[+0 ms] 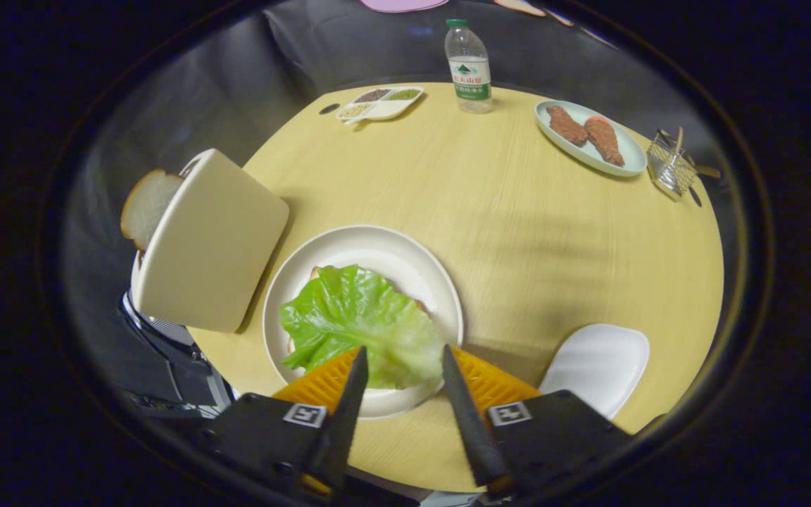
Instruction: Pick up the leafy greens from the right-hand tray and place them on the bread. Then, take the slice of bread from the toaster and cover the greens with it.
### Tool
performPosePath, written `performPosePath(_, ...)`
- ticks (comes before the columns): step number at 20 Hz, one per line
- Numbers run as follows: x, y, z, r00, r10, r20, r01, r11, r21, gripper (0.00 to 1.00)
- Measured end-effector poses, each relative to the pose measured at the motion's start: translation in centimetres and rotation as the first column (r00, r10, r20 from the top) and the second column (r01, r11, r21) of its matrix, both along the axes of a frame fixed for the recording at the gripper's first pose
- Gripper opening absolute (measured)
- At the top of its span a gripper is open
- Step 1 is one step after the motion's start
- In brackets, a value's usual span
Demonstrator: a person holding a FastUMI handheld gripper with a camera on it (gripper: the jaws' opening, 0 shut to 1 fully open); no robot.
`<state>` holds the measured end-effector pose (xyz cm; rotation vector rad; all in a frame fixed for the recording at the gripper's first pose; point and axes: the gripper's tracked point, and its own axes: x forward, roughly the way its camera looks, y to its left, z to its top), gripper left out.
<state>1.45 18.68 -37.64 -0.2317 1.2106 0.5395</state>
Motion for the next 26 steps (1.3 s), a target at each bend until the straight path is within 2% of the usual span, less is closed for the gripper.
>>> performPosePath(3, 0.5, -0.6, 1.0, 0.999, -0.005, 0.04, 0.006, 1.0, -0.016, 1.0)
performPosePath(9, 0.6, -0.1, 2.4, 0.997, -0.032, 0.066, 0.035, 0.999, -0.033, 1.0)
performPosePath(11, -0.2, 0.9, 2.7, 0.998, -0.053, 0.037, 0.054, 0.998, -0.024, 1.0)
performPosePath(15, -2.8, 5.6, 4.8, 0.989, -0.11, -0.094, 0.119, 0.989, 0.089, 1.0)
performPosePath(19, -4.9, 10.6, 7.5, 0.967, -0.128, -0.22, 0.172, 0.966, 0.195, 1.0)
performPosePath(23, -7.3, 13.8, 8.6, 0.941, -0.105, -0.32, 0.168, 0.97, 0.174, 1.0)
performPosePath(26, -9.2, 16.4, 9.7, 0.892, -0.114, -0.437, 0.201, 0.967, 0.159, 1.0)
